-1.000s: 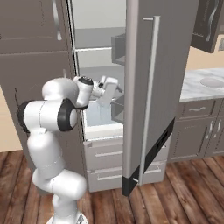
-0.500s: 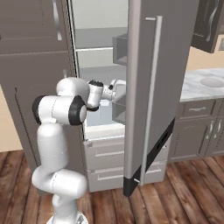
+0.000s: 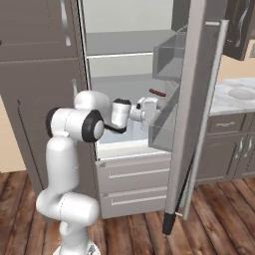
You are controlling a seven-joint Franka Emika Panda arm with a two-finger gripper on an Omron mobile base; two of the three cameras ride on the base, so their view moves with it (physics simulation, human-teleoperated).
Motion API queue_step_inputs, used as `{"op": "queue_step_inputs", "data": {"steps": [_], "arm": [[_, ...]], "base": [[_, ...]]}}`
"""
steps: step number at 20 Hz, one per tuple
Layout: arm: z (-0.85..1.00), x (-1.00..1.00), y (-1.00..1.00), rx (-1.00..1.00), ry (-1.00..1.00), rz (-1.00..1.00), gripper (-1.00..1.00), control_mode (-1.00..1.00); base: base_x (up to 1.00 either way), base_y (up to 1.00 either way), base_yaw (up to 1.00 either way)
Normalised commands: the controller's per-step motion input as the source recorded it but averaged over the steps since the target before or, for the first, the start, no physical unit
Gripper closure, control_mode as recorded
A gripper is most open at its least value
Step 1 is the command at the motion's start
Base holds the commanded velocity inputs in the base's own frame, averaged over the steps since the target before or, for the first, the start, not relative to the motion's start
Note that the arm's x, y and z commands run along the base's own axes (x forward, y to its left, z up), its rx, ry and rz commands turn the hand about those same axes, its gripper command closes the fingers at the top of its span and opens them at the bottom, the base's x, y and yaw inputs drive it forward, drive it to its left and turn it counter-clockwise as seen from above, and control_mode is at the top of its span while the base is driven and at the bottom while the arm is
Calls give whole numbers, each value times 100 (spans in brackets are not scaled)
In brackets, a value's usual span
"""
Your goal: Move the hot dog bun to the plate on the dining table and place the condiment next to that plate. Then navigate to the fridge and take the sausage and place it on the plate as well.
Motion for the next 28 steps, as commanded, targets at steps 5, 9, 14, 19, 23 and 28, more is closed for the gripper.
{"op": "queue_step_inputs", "data": {"steps": [5, 9, 14, 19, 23, 28], "arm": [[2, -76, -100, -10, 0, -19, -100, -100], [20, -85, -61, -4, -5, -8, -100, -100], [2, -83, 92, 0, -11, 19, -100, -100], [2, -37, 100, 6, -15, 26, -100, -100], [21, -27, 100, 13, -24, 23, -100, -100], [51, -32, 94, 19, -36, 21, -100, -100]], "base": [[0, 0, 0], [0, 0, 0], [0, 0, 0], [0, 0, 0], [0, 0, 0], [0, 0, 0]]}}
